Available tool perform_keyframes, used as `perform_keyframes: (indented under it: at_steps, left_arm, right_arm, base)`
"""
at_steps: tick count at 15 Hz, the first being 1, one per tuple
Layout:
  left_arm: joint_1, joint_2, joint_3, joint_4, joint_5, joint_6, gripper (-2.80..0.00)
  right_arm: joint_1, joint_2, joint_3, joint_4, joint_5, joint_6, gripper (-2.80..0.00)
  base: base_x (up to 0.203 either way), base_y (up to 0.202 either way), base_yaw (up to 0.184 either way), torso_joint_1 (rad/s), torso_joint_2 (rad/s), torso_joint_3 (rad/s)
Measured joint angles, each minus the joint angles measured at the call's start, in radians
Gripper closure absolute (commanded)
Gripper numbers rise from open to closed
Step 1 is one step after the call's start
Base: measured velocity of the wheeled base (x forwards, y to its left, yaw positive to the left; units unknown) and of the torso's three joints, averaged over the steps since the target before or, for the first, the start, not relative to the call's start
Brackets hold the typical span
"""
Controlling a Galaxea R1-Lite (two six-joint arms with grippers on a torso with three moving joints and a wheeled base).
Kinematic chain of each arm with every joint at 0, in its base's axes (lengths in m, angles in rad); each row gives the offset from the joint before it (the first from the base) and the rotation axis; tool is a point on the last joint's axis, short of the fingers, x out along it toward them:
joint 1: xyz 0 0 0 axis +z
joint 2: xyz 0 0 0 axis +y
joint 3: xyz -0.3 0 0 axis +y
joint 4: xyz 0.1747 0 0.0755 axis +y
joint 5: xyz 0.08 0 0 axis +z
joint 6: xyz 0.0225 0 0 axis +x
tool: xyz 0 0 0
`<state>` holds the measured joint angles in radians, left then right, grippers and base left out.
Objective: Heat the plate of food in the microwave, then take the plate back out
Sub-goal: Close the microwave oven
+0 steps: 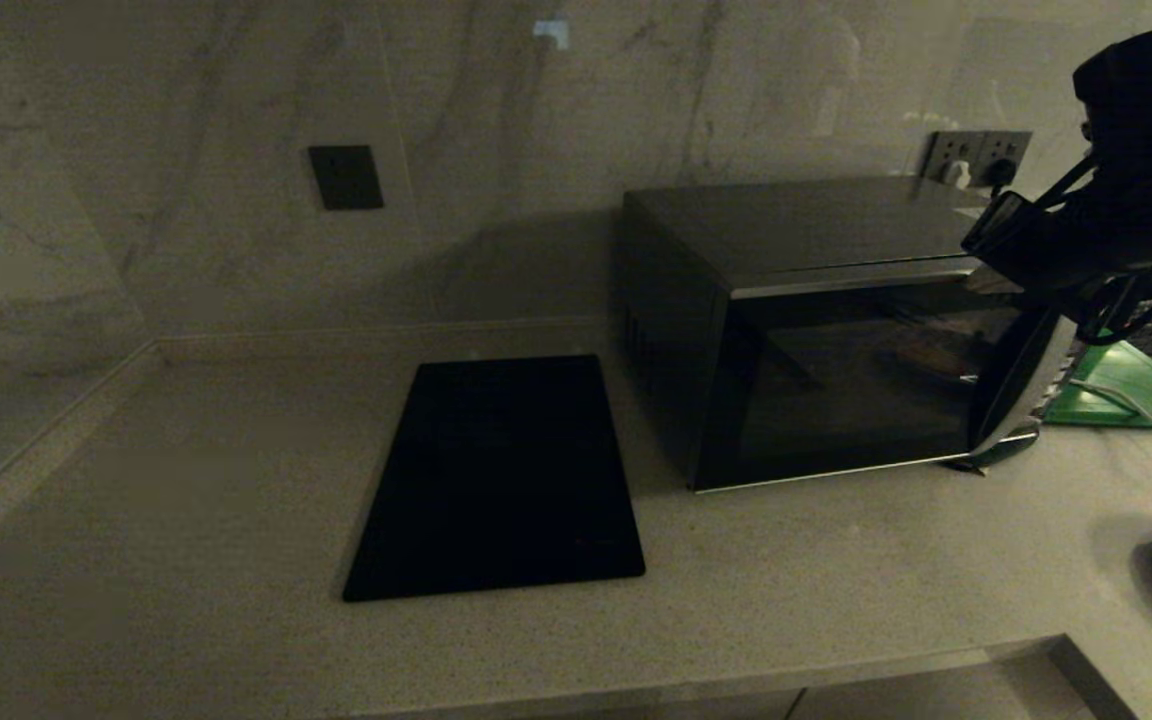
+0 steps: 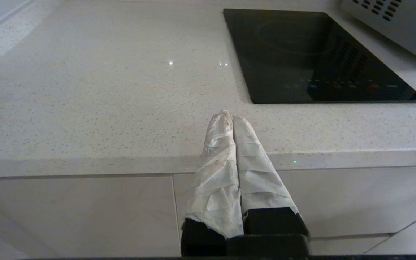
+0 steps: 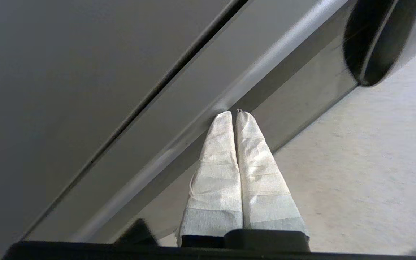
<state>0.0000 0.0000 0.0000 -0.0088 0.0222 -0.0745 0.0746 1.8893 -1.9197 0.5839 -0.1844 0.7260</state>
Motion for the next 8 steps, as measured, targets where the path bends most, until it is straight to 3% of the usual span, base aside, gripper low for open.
perform_keyframes:
  at_steps: [5,8]
  left_arm:
    - [0.0,0.0,0.0,0.0,0.0,0.0,0.0]
    - [0.0,0.0,0.0,0.0,0.0,0.0,0.0]
  right_arm:
    - [-0.038,0.014,0.002,-0.05,0.089,0.009,0.0]
    - [-0.054,0.007,0.013,-0.061,0.1,0.009,0.0]
  base:
    - [0.0,0.0,0.0,0.0,0.0,0.0]
    - [0.0,0.0,0.0,0.0,0.0,0.0]
